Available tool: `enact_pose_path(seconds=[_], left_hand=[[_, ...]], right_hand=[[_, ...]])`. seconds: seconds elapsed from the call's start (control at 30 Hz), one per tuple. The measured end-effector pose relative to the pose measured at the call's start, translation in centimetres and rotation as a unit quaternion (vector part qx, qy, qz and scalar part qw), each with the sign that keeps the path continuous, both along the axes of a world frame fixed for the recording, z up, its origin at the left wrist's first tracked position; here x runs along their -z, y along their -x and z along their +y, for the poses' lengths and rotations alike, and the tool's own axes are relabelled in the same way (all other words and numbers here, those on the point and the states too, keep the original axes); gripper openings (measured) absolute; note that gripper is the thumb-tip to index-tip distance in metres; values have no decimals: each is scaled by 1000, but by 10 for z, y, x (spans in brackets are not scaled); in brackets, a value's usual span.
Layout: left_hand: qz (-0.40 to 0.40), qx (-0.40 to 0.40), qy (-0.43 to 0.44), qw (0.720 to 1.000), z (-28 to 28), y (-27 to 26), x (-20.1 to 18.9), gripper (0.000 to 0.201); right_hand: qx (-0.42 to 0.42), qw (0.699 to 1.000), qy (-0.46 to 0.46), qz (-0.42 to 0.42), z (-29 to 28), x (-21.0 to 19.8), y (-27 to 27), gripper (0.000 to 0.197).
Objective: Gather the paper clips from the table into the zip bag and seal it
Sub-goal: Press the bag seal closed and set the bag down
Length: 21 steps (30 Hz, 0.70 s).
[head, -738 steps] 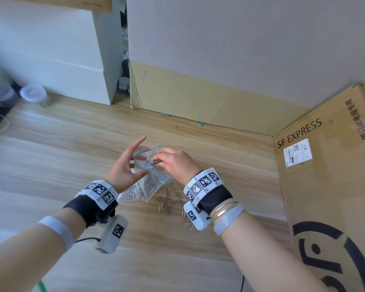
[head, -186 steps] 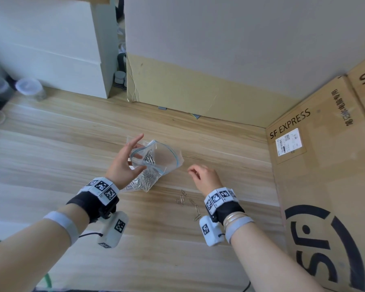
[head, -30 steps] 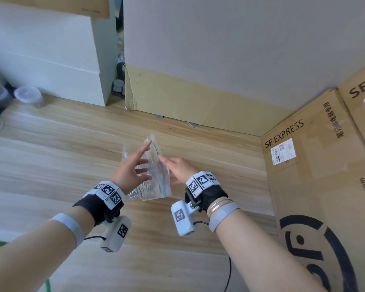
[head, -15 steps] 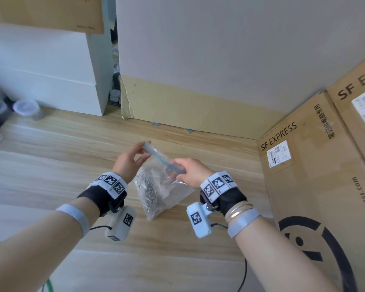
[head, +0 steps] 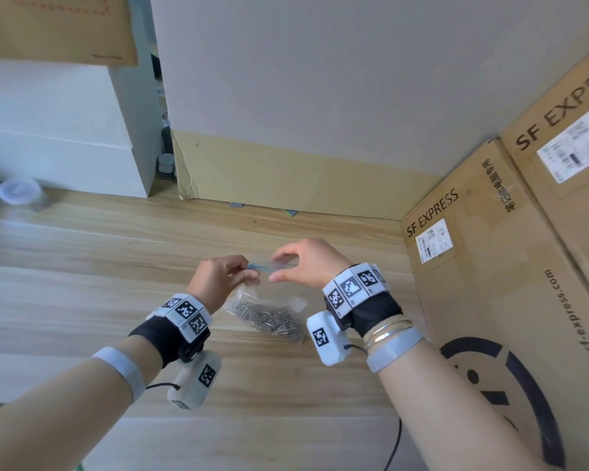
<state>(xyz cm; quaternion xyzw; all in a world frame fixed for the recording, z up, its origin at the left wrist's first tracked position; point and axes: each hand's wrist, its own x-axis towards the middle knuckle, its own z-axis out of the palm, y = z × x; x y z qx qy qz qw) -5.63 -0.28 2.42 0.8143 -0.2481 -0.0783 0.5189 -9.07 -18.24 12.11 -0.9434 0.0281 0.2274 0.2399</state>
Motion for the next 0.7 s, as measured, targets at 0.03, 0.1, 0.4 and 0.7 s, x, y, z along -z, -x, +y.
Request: enact_pose_path(seconds=[0.03,0.1,0.4,0.7], left_hand=[[-1,-2,4,1000,0,0,0,27],[-1,-5,13,1000,2,-1,-1,29],[-45,16,35,998,3,-3,-6,13],[-64,37,44,996,2,-6,-2,21]], right_hand=[[8,1000,-3,-22,5,3,-1,41],[23,998,-4,-54,13,8,-3,31],[54,992,-15,-112,22,21,-2,19],[42,990,7,-135,23,20,-2,16]])
